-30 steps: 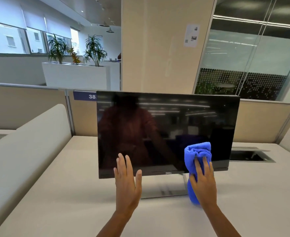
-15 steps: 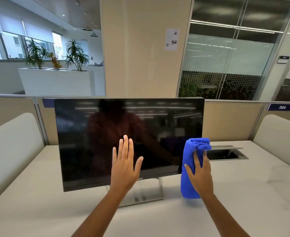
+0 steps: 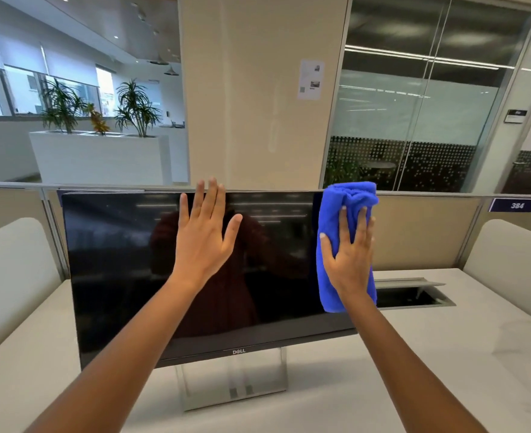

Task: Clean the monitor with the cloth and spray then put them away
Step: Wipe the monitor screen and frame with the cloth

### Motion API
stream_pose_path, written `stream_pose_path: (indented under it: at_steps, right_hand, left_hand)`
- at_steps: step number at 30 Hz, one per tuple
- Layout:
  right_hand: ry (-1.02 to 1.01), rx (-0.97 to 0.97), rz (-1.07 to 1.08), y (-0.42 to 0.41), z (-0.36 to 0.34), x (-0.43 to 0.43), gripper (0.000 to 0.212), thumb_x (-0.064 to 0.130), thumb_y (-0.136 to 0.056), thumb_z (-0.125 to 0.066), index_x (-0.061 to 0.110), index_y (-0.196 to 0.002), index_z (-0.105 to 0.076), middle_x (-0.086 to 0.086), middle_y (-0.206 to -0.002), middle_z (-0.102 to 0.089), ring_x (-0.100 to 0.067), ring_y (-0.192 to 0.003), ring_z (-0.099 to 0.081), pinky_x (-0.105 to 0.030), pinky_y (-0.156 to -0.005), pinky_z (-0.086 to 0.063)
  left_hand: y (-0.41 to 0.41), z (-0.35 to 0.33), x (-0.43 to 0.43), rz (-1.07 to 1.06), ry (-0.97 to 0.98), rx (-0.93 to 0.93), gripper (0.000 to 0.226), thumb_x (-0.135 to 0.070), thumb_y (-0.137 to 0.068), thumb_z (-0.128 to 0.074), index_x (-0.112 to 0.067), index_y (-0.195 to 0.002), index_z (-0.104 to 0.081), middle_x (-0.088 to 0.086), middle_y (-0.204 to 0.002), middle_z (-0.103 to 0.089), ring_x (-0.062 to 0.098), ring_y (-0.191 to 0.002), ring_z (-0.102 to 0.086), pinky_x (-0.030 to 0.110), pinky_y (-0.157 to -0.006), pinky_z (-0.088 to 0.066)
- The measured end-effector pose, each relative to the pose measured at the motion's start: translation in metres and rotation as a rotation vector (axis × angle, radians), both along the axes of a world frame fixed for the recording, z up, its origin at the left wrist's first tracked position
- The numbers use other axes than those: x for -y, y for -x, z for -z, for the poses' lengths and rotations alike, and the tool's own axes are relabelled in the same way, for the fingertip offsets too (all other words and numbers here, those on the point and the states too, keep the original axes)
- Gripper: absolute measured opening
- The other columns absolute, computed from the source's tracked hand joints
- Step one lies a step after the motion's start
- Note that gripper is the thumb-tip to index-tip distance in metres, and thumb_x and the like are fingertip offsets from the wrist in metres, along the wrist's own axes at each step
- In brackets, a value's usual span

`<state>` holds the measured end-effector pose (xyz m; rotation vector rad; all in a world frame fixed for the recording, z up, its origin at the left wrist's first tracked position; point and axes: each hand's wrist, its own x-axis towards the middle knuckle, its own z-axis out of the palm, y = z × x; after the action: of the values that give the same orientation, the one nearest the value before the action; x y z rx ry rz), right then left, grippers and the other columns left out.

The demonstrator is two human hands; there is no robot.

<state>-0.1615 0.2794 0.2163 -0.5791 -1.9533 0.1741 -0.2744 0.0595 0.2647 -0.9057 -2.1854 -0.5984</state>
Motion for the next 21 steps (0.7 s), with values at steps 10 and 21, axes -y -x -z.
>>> stream_pose_path:
  at_steps: [10,21]
  right_hand:
    - [-0.268,-0.052,-0.085,0.069,0.017,0.130,0.054,0.049,-0.087,-0.043,0.023,-0.135,-0.047,-0.011,-0.145,-0.040,-0.039,-0.134,-0.033,-0.055,-0.104,-0.033]
    - [-0.422,0.024,0.069,0.029,0.029,0.049,0.052,0.048,-0.085,-0.049,0.024,-0.131,-0.052,-0.009,-0.139,-0.048,-0.038,-0.127,-0.046,-0.050,-0.096,-0.045]
  left_hand:
    - [0.002,-0.007,0.021,-0.035,-0.046,-0.011,0.103,-0.071,-0.075,0.017,-0.007,-0.143,-0.026,0.008,-0.153,-0.025,0.015,-0.141,0.008,0.039,-0.115,0.012]
    - [0.003,-0.005,0.028,-0.020,-0.059,0.014,0.098,-0.071,-0.078,0.013,-0.010,-0.142,-0.029,0.008,-0.150,-0.032,0.021,-0.144,-0.012,0.041,-0.117,0.004]
